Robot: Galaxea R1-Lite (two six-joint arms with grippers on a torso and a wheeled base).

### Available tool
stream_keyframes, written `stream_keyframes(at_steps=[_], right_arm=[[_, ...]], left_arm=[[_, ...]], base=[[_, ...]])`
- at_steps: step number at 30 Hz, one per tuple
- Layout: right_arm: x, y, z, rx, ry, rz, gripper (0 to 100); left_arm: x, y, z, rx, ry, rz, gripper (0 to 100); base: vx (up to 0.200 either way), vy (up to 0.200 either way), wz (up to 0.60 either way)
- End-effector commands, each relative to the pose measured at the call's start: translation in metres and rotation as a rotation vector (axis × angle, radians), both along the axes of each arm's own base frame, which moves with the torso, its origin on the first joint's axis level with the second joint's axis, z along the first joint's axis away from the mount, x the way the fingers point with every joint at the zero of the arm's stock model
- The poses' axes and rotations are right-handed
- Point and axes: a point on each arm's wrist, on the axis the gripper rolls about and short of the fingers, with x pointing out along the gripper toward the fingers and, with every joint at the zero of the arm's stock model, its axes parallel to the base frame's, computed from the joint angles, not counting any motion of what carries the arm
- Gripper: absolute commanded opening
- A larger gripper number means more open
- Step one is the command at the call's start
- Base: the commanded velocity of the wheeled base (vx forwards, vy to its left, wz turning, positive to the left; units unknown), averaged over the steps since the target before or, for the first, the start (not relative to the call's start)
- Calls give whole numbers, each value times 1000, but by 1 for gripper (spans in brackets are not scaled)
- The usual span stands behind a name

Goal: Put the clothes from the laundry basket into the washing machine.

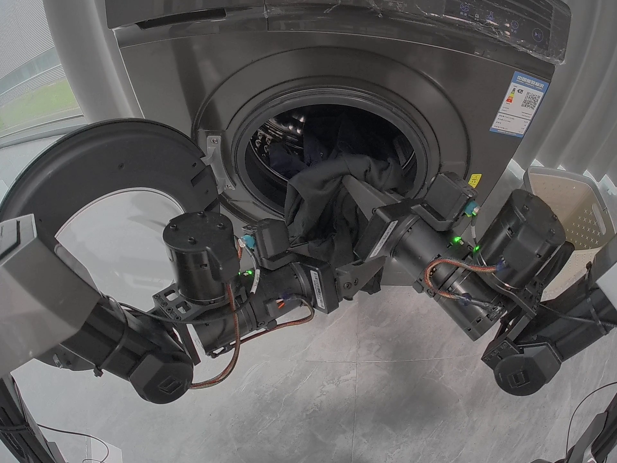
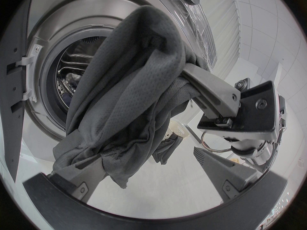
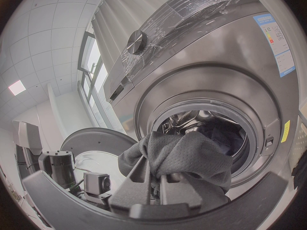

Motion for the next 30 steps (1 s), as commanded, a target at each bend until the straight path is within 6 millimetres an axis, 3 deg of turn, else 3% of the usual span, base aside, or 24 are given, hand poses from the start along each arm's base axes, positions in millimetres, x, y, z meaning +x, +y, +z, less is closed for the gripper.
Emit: stream_keyframes(at_steps=[1,3,4,15,21,26,30], right_arm=[[2,-1,-1,-1,2,-4,0],[2,-1,-1,-2,2,-5,0],[2,-1,-1,-1,2,-7,0],[1,-4,2,4,-4,-9,0],[1,-4,0,1,2,-9,0],[0,-3,-2,1,9,-2,0],[-1,-2,-1,9,4,2,0]], left_arm=[[-2,-2,-10,15,17,-6,100],[-1,-4,-14,16,18,-10,100],[-1,-6,-17,18,20,-11,0],[15,-11,-34,21,17,21,0],[10,-10,-29,14,9,20,0],[-5,-3,-13,3,-9,18,0],[-2,-1,-17,12,-1,33,0]], base=[[0,0,0],[0,0,0],[0,0,0],[0,0,0],[0,0,0],[0,0,0],[0,0,0]])
